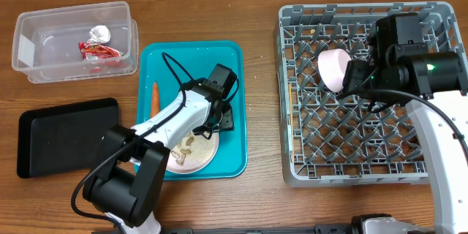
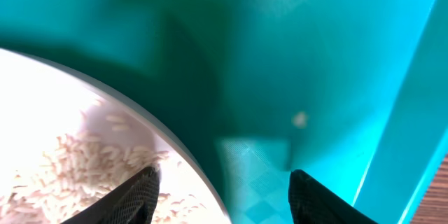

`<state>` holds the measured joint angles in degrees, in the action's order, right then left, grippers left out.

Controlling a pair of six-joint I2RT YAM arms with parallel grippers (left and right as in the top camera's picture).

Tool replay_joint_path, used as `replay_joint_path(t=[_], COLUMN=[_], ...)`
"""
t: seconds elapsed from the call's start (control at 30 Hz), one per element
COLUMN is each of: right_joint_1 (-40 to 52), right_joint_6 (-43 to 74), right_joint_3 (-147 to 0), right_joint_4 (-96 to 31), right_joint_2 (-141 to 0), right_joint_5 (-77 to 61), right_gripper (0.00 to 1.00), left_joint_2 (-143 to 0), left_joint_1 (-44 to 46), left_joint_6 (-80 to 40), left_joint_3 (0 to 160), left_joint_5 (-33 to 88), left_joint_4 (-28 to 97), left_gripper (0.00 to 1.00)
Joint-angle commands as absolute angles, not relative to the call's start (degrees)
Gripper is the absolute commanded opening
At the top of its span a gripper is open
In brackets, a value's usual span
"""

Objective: Sort waste into correct bins and load items into the dishwasher
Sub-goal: 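Reach the left gripper to the white plate and grip its rim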

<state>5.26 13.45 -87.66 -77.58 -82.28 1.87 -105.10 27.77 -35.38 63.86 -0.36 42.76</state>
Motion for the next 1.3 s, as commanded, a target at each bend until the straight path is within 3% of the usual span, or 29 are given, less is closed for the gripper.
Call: replay_joint_path(t=[0.0,0.17,0.27,0.37,0.47,0.57,0.87,0.97,1.27], right_joint_1=[5.1,5.1,5.1,5.1,5.1,5.1,5.1,5.1,5.1], right_joint_6=[13.2,13.2,13.2,13.2,13.2,13.2,13.2,13.2,13.2], right_joint_3=[-87.3,-87.3,-87.3,-87.3,-87.3,-87.3,-87.3,-87.3,-87.3], right_joint_4=[-77.3,-77.3,-77.3,-77.3,-77.3,-77.3,-77.3,-77.4,-77.5], right_joint_2=[-82.4,-82.4,-82.4,-82.4,-82.4,-82.4,-82.4,-82.4,-82.4], right_joint_5=[1.8,1.8,1.8,1.8,1.8,1.8,1.8,1.8,1.8], right_gripper=[0.61,0.62,0.61,0.61,0.62,0.61,0.61,0.61,0.62], left_joint_2=[-107.5,-107.5,-107.5,-107.5,-107.5,-107.5,-107.5,-107.5,-107.5], left_joint_1=[27.7,27.7,27.8,27.8,27.8,27.8,27.8,27.8,27.8], left_joint_6=[-34.0,-33.2,-33.2,-33.2,-32.8,-30.7,-26.7,-26.7,-23.3], left_joint_3=[64.1,65.2,65.2,65.2,65.2,65.2,65.2,65.2,65.7], left_joint_5=[-2.0,-1.9,-1.8,-1.0,-1.9,-2.8,-3.4,-3.4,-7.5], left_joint_4=[42.9,42.6,42.9,42.9,42.6,41.3,37.5,37.1,43.2], left_gripper=[0.63,0.57,0.41,0.36,0.2,0.13,0.09,0.04,0.04])
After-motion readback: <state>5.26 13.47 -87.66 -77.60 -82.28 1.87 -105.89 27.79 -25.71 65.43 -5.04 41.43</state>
